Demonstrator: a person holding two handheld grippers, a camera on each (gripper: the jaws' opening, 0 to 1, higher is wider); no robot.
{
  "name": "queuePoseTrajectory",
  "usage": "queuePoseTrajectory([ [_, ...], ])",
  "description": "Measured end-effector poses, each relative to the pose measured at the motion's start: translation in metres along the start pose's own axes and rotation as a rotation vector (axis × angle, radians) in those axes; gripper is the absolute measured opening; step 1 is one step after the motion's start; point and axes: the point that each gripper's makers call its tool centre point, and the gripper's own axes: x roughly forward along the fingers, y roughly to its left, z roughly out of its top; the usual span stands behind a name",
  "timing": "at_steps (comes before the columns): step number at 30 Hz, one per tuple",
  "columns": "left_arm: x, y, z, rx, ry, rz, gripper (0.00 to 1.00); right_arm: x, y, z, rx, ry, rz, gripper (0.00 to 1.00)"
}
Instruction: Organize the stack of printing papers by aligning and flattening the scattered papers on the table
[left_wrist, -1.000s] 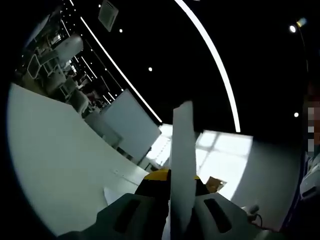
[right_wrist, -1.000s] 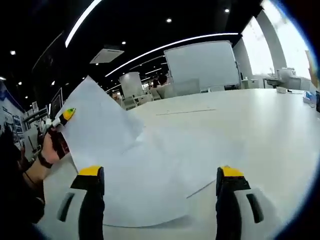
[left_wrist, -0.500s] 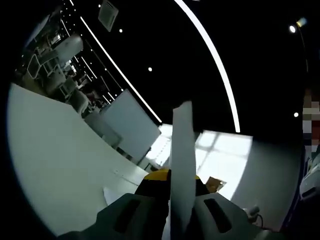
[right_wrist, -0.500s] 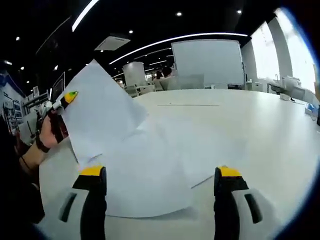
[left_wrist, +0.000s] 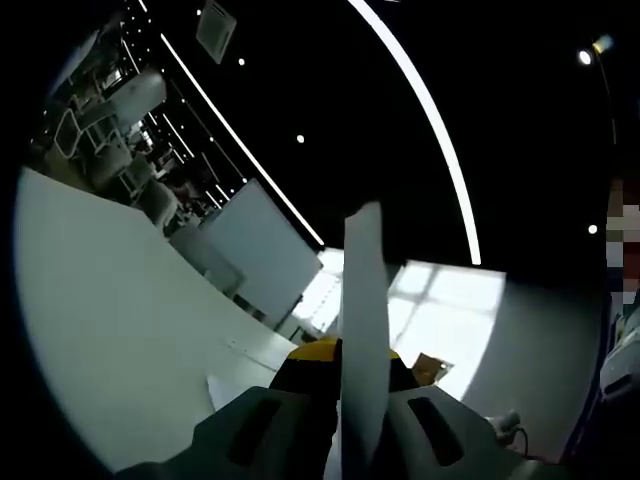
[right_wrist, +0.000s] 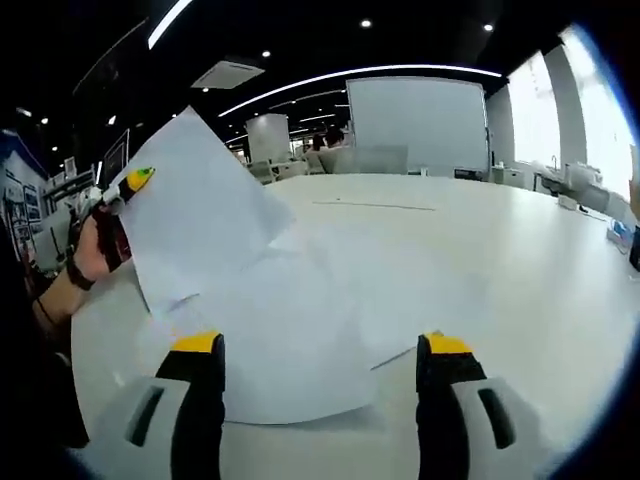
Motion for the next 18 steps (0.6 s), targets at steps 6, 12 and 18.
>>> queuePoseTrajectory([
  [6,0.0,0.0,0.0,-0.001,0.0,0.0,0.06,-0.001,-0.001,-0.005,0.001,0.021,0.002,0.66],
  [12,0.0,0.0,0.0,-0.001,0.0,0.001,0.06,-0.001,0.001,-0.007,-0.011,0.031,0.01,0.59],
  [18,0.0,0.0,0.0,-0.001,0.0,0.001,0.06,-0.001,0.0,-0.012,-0.056,0.056,-0.004,0.51],
])
